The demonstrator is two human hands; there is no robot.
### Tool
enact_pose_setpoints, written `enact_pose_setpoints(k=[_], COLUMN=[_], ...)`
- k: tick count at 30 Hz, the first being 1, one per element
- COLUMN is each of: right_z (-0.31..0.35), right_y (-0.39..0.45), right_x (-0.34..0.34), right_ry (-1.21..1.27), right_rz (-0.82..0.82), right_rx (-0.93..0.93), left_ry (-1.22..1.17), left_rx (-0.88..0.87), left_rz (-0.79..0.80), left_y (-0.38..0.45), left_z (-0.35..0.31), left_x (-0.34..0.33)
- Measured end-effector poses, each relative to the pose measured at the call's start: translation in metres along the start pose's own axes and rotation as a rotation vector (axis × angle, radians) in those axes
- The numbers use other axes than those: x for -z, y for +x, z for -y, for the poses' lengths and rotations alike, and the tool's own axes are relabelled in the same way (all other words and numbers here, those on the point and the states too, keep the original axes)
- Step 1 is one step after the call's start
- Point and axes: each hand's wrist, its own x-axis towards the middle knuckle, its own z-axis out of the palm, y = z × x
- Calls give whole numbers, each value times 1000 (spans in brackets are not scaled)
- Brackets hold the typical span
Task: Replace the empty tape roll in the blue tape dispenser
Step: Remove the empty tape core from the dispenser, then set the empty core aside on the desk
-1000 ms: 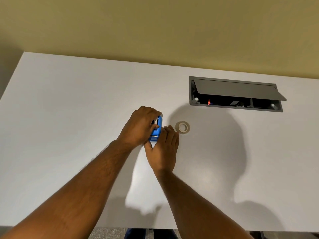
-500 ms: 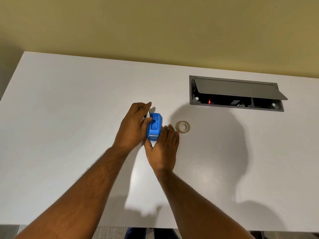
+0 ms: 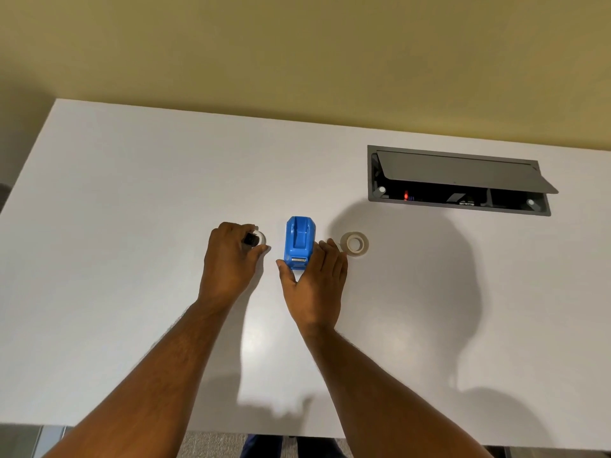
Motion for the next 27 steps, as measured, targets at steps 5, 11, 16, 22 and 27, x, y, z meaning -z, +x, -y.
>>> enact_pose_setpoints(k=[5,11,16,22,27], right_z=[0,0,0,1,-1], right_y=[0,-1,-1,1,1], right_x=[-1,-2,1,3,5], right_ry=[-2,3,26,98,128], right_rz=[-10,0,34,127,157], right_rx=[1,2,-9,-99,-112], left_ry=[-1,-41,-91,-244,-184], left_rx=[27,14,-4,1,-75], left_rz=[-8,-14,-42,-46,-97], left_y=[-3,-6,-7,-14,-21], left_z=[8,14,17,16,19], left_x=[-1,-4,-6,-6,-2])
